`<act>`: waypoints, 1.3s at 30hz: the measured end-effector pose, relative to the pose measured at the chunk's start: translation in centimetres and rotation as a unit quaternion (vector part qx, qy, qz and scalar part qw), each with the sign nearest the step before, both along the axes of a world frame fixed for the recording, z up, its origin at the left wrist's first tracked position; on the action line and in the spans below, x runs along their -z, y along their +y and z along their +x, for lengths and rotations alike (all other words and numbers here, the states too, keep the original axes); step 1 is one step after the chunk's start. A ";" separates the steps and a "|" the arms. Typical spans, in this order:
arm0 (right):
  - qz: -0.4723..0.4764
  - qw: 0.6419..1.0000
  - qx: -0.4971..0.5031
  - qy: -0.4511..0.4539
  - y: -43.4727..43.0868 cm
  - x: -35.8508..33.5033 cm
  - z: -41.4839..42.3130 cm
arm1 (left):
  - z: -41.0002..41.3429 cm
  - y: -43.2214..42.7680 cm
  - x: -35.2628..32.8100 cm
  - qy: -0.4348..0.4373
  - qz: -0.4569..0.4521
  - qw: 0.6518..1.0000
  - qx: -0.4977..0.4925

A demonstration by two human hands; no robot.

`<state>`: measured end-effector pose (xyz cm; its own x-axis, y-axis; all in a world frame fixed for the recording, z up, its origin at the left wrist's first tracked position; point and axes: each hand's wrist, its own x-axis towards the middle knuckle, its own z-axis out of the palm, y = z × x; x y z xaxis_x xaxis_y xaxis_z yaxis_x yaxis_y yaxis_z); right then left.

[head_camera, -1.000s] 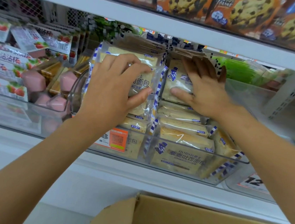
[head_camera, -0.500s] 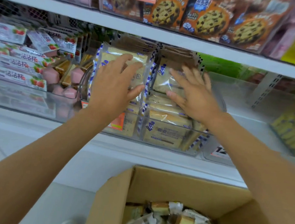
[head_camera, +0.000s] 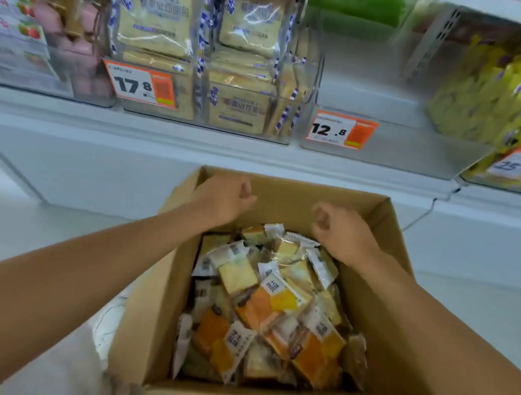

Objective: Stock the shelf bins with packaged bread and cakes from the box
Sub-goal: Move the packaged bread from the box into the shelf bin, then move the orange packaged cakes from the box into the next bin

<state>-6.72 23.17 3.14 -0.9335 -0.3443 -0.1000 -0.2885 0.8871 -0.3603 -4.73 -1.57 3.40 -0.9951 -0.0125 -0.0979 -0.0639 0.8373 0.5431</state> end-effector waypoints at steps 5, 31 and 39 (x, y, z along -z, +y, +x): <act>0.035 0.967 0.056 -0.248 5.8 8.7 1.9 | -0.1 1.9 7.9 -0.086 0.020 0.996 -0.019; -0.407 0.779 0.218 -0.424 4.2 9.3 -2.0 | 2.5 8.8 9.7 -0.332 0.508 0.731 -0.311; -0.141 0.875 0.135 -0.443 9.2 14.4 2.7 | 5.5 5.6 12.2 -0.337 0.555 0.681 -0.338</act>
<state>-4.06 32.35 -11.23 -0.5831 -0.2512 -0.7726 0.4208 0.7200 -0.5518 0.79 4.00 -8.81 -0.5231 0.0074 -0.8523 -0.7789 -0.4102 0.4745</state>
